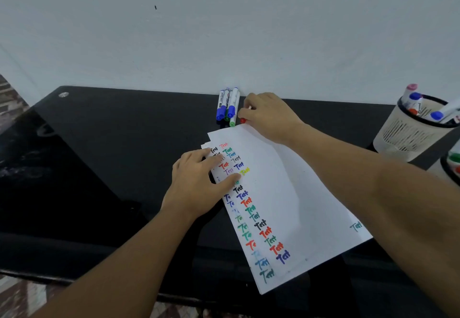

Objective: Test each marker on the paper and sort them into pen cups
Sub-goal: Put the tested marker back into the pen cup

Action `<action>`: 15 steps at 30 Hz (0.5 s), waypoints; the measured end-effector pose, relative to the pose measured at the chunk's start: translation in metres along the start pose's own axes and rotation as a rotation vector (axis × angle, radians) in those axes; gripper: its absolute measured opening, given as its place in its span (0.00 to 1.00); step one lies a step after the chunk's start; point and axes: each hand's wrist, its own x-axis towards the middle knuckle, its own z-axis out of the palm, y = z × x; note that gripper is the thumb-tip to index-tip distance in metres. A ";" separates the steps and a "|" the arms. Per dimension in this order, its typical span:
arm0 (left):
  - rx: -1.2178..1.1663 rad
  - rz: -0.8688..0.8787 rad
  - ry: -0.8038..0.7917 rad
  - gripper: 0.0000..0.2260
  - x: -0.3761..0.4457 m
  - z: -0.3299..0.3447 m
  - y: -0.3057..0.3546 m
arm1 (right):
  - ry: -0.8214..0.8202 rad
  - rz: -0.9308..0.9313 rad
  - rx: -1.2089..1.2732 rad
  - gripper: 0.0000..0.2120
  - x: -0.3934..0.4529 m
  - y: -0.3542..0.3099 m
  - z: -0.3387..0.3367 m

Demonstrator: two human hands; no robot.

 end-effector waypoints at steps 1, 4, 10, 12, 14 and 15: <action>0.002 0.001 0.001 0.33 0.000 0.000 0.000 | 0.032 0.005 -0.017 0.08 -0.002 0.001 0.001; 0.010 0.004 0.003 0.33 0.001 -0.001 -0.001 | 0.139 0.016 0.044 0.05 -0.008 -0.002 -0.011; 0.003 0.007 0.007 0.32 0.002 -0.001 -0.002 | 0.125 0.113 0.270 0.17 -0.042 -0.039 -0.046; 0.000 0.015 0.014 0.33 0.002 -0.002 -0.001 | 0.032 0.184 0.364 0.21 -0.054 -0.055 -0.050; -0.007 0.019 0.012 0.35 0.002 -0.002 0.000 | -0.084 0.253 0.456 0.20 -0.065 -0.066 -0.054; -0.012 0.023 0.015 0.37 0.001 -0.003 0.001 | -0.142 0.280 0.494 0.19 -0.070 -0.071 -0.055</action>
